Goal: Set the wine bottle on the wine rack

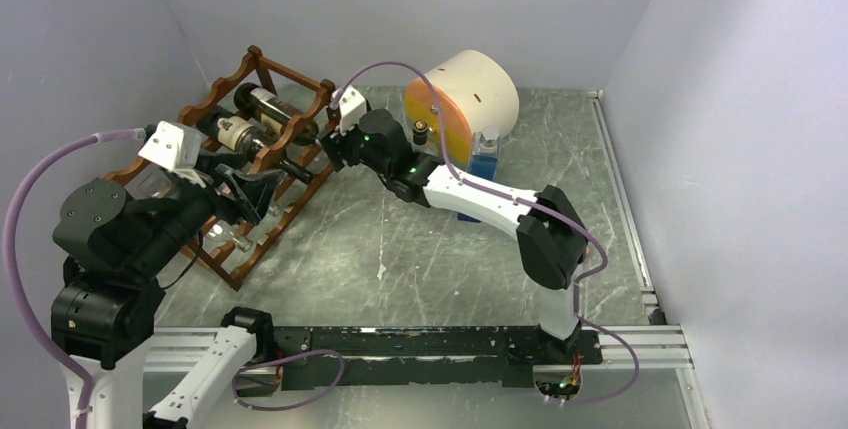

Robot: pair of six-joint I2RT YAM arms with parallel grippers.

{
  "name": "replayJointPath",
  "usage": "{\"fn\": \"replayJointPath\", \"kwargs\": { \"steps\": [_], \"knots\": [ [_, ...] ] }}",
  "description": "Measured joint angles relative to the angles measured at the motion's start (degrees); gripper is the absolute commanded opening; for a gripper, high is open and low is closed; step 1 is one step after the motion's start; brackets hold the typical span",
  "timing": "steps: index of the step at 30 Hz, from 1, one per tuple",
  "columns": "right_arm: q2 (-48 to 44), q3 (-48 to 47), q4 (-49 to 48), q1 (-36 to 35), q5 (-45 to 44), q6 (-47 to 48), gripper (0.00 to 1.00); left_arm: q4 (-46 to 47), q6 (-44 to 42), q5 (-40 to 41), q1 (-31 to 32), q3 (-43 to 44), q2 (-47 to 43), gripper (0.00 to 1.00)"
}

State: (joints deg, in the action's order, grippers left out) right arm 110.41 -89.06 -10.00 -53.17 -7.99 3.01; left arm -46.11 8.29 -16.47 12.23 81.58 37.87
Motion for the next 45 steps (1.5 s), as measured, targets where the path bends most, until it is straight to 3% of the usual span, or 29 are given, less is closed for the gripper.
{"fn": "replayJointPath", "kwargs": {
  "steps": [6, 11, 13, 33, 45],
  "knots": [
    [-2.12, 0.61, 1.77, 0.0, -1.36, -1.88, 0.56, 0.04, 0.0, 0.02, 0.0, -0.46, -0.5, 0.77],
    [-0.59, 0.61, 6.88, 0.13, -3.48, -4.9, 0.27, 0.02, -0.07, 0.07, 0.0, -1.42, -0.66, 0.77],
    [0.57, 0.61, 8.98, 0.13, -3.87, -5.97, 0.23, -0.04, -0.22, 0.26, 0.0, -1.57, -0.66, 0.78],
    [11.23, -6.01, 14.16, 1.44, -1.18, -7.32, 0.14, -0.02, -0.39, 0.57, 0.0, -1.66, -0.76, 0.77],
    [16.5, -16.06, 14.88, 2.05, 2.29, -6.56, 0.14, -0.02, -0.37, 0.59, 0.0, -1.66, -0.76, 0.77]
  ]
}}
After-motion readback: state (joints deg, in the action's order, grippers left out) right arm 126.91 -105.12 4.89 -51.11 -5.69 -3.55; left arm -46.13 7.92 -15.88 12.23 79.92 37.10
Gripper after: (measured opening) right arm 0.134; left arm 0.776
